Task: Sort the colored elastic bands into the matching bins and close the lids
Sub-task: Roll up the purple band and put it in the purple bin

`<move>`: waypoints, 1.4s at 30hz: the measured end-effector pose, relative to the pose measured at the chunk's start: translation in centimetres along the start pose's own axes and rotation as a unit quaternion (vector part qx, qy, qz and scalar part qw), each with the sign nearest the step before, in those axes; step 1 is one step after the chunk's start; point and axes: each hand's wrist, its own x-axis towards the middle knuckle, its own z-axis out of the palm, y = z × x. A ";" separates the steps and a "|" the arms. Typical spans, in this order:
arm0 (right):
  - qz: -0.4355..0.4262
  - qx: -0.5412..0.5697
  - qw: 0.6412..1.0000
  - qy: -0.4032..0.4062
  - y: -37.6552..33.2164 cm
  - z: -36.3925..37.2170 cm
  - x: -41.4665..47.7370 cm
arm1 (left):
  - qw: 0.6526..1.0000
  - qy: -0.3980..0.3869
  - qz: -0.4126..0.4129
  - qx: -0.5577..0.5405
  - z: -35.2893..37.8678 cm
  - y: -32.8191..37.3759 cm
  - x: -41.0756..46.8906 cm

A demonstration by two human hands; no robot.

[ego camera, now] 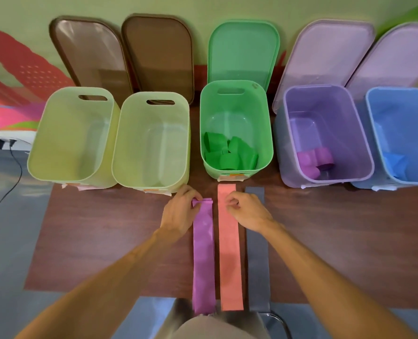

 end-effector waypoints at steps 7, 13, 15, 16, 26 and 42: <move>-0.036 0.005 0.999 0.031 -3.2 0.6 0.7 | 1.000 0.009 -0.011 0.001 -1.9 -0.2 -1.2; -0.053 0.014 0.998 -0.030 -5.1 1.1 0.7 | 1.000 0.011 -0.001 -0.028 -2.8 0.1 -2.7; -0.056 0.010 0.997 -0.045 -5.3 1.1 0.4 | 0.999 0.016 0.012 -0.027 -3.0 0.0 -3.1; -0.055 0.008 0.998 -0.044 -5.4 1.0 0.2 | 0.999 0.021 0.023 -0.030 -3.1 -0.1 -3.3; -0.079 -0.041 0.995 0.046 -7.2 -1.8 -3.0 | 0.997 -0.023 0.037 -0.066 -7.8 0.7 -4.9; -0.092 0.024 0.964 0.250 -13.9 -6.8 -16.8 | 0.981 -0.005 0.178 -0.077 -18.4 10.0 -10.4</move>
